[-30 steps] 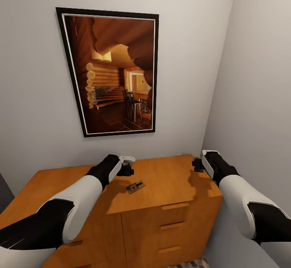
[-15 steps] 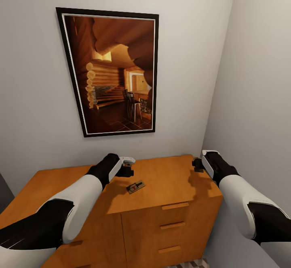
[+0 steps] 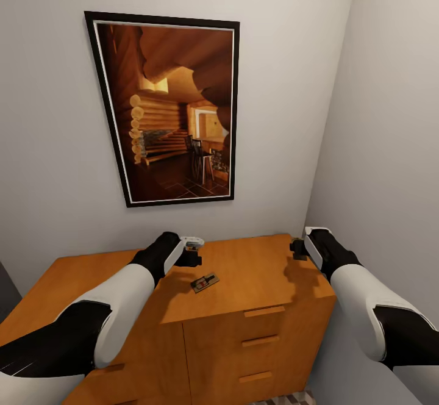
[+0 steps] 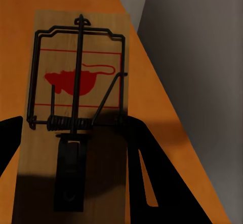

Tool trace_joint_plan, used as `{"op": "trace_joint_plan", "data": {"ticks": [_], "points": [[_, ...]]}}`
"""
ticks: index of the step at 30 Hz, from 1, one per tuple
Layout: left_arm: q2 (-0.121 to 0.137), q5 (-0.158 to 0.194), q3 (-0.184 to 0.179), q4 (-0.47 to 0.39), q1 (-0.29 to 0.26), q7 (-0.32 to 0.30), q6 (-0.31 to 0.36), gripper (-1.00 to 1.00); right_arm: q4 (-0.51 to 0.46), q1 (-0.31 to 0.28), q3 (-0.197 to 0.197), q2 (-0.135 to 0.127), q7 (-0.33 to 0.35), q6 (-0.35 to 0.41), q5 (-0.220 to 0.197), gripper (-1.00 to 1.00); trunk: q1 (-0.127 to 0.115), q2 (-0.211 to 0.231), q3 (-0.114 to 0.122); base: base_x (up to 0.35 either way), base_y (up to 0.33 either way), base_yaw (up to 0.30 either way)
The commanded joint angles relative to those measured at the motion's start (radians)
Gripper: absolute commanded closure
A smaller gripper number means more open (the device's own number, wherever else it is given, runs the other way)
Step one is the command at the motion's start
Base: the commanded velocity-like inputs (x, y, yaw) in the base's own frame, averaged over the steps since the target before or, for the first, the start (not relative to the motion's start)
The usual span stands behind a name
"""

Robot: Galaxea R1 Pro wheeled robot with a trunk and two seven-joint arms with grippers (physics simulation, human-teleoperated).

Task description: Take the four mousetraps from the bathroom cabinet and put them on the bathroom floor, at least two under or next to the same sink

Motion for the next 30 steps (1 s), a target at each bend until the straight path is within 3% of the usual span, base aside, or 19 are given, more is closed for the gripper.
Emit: {"op": "trace_joint_plan", "data": {"ticks": [1,17,30], "points": [[0.0,0.005,-0.005,-0.001,-0.001,0.006,0.004,-1.0,-0.002,-0.001,-0.005,0.001,-0.002,0.005,0.0,1.0,0.0,-0.001,-0.002,0.0,0.0,0.0],[0.0,0.006,-0.005,-0.005,-0.001,0.006,0.004,-1.0,-0.002,-0.001,-0.005,0.001,-0.005,0.005,0.004,1.0,0.0,-0.001,-0.002,0.0,0.0,-0.128],[0.0,0.005,-0.005,-0.006,-0.001,0.005,0.004,-1.0,-0.002,-0.001,-0.007,0.002,-0.004,0.005,0.003,1.0,0.0,-0.001,-0.002,0.0,0.0,-0.016]]}}
